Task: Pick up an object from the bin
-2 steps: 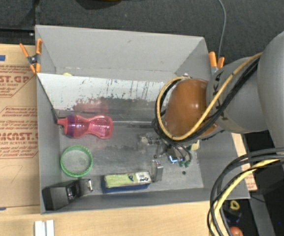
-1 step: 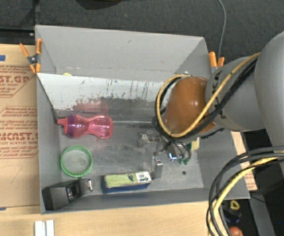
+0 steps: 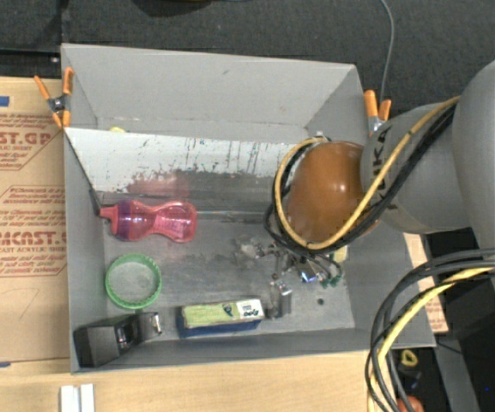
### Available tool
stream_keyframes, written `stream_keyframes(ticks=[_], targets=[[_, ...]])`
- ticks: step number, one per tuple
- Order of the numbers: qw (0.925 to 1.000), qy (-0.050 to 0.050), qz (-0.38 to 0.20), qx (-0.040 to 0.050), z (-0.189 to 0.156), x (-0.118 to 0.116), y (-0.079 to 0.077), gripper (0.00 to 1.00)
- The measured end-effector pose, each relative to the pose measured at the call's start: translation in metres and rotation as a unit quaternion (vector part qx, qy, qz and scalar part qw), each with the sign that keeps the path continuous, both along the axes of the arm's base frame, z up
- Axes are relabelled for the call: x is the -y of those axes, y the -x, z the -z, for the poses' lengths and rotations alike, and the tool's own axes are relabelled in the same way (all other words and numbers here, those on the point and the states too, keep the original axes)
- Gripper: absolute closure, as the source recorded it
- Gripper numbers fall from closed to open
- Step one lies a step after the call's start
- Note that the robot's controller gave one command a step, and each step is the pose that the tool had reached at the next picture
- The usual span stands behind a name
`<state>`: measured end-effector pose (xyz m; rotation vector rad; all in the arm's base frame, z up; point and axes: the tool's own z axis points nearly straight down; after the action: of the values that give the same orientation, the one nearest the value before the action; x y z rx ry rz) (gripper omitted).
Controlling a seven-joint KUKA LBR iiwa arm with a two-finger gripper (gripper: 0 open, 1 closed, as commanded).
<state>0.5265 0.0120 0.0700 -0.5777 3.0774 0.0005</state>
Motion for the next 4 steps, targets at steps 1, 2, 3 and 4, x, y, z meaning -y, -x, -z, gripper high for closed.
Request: stream_keyframes(ticks=[1,2,3,4], targets=[[0.9967,-0.001,-0.081,0.0091,-0.003,-0.055,0.042,0.00],[0.9717,0.004,-0.236,0.0015,0.000,-0.092,0.039,1.00],[0.9717,0.005,-0.236,0.0016,0.000,-0.092,0.039,1.00],[0.9711,0.004,-0.239,0.0016,-0.051,-0.092,0.027,1.00]])
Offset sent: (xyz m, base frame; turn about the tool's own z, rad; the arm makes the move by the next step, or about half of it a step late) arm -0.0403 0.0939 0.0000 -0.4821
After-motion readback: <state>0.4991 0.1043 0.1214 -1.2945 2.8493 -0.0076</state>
